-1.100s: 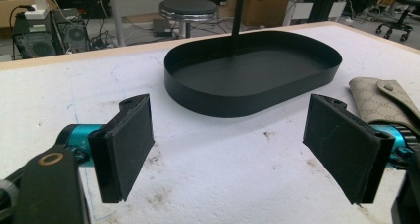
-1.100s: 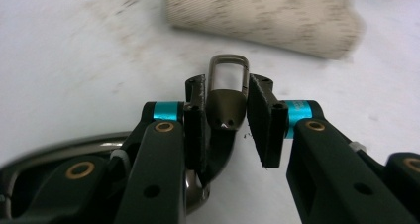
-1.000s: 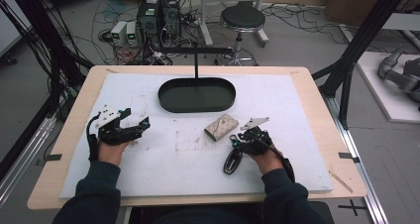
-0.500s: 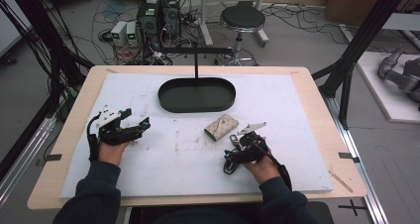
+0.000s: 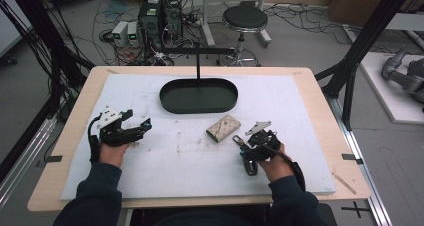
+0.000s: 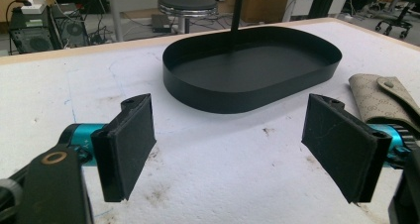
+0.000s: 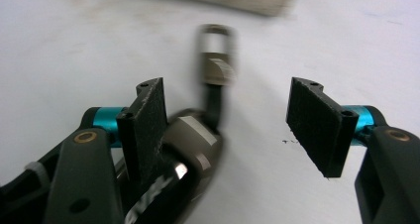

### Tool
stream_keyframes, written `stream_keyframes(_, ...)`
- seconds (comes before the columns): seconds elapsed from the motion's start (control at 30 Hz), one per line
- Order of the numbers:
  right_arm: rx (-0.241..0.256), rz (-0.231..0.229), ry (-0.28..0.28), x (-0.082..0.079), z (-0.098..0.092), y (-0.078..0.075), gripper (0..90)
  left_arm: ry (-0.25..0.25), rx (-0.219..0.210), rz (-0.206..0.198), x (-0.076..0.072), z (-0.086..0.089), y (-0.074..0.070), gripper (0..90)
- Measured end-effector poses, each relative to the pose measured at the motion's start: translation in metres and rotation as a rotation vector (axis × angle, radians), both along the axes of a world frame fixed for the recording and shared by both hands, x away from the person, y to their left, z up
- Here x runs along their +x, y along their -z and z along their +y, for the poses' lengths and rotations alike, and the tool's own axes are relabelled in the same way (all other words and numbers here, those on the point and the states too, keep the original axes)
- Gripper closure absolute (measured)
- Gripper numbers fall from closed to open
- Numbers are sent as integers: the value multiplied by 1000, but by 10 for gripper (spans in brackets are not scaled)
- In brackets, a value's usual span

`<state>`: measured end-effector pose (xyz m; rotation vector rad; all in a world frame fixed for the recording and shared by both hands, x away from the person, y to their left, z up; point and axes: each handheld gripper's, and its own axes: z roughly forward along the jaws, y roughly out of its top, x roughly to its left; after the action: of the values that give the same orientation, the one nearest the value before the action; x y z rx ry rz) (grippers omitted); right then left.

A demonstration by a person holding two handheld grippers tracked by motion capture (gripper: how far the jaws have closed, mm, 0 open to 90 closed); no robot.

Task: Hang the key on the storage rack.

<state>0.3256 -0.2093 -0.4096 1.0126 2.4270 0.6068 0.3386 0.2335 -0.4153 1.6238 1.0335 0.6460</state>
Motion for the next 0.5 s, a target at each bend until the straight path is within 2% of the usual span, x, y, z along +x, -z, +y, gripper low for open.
stream_keyframes(0.03,-1,-5,29,1,-4,0,306,0,0,0,0,0,0,203)
stream_keyframes(0.07,-1,-5,29,1,-4,0,306,1,0,1,0,0,0,203)
stream_keyframes(0.1,59,32,69,0,-10,2,291,1,2,1,0,0,0,204)
stream_keyframes(0.13,102,50,71,-2,-11,3,287,0,2,1,0,0,0,205)
stream_keyframes(0.17,102,50,71,-2,-11,3,287,0,2,1,0,0,0,205)
stream_keyframes(0.23,167,80,68,-5,-10,5,273,-1,2,2,0,0,0,205)
stream_keyframes(0.27,182,86,67,-6,-9,6,269,-1,2,2,0,0,0,206)
stream_keyframes(0.33,171,100,48,-8,-5,8,264,2,3,1,0,0,0,206)
stream_keyframes(0.4,127,112,34,-8,-5,14,287,1,3,3,0,0,0,207)
stream_keyframes(0.47,142,121,28,-6,-8,14,323,2,4,3,1,0,0,207)
stream_keyframes(0.5,110,103,-12,-5,-11,11,455,1,5,2,1,0,0,208)
